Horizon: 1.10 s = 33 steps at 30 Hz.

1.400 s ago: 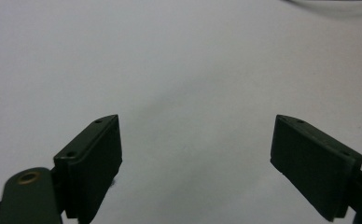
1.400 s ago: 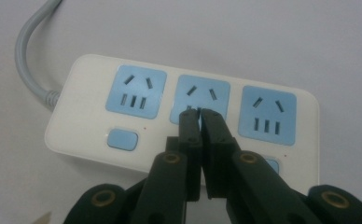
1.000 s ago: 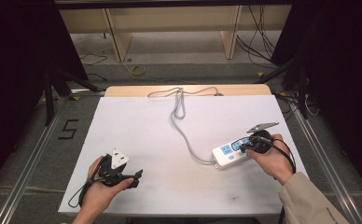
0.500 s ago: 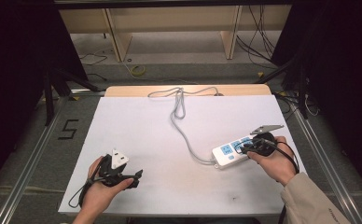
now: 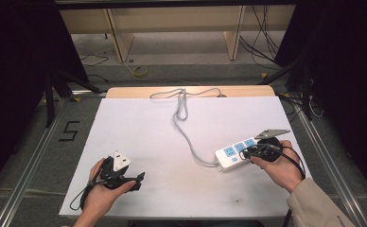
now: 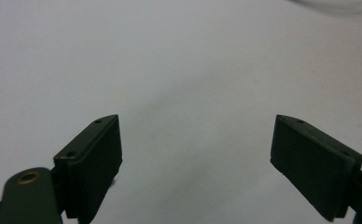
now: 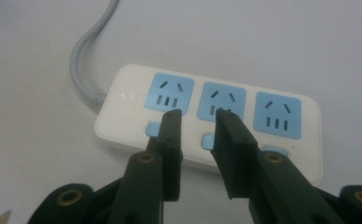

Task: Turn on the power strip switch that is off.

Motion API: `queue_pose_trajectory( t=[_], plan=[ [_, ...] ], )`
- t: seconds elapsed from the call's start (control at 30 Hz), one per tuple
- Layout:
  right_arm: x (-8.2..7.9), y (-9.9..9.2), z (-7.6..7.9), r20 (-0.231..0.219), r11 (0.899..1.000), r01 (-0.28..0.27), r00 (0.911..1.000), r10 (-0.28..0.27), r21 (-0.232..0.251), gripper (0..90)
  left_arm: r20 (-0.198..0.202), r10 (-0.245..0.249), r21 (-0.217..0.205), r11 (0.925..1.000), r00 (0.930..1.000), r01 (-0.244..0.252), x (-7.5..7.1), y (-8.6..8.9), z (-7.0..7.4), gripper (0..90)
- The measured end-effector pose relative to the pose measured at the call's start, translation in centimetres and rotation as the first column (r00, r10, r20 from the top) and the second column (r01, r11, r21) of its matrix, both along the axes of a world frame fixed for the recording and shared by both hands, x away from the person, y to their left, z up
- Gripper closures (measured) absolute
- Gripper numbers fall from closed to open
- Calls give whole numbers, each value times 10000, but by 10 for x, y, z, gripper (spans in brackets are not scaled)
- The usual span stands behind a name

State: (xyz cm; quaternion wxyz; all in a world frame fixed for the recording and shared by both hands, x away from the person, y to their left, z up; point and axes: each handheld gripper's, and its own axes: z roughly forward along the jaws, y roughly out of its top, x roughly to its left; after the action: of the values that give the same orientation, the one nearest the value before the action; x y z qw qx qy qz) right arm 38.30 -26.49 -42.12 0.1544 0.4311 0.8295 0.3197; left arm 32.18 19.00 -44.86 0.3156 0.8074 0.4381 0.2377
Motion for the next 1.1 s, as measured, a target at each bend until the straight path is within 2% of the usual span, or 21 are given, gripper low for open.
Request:
queue_pose_trajectory(
  t=[0.53,1.1],
  plan=[
    [-12,-6,1,152,9994,-42,9999,37,331,653,9,30,-41,10000,10000,-30,0,0,0,160],
    [-23,-14,-5,371,9980,-245,9991,224,581,567,4,9,-14,10000,10000,-9,0,0,0,160]
  ],
)
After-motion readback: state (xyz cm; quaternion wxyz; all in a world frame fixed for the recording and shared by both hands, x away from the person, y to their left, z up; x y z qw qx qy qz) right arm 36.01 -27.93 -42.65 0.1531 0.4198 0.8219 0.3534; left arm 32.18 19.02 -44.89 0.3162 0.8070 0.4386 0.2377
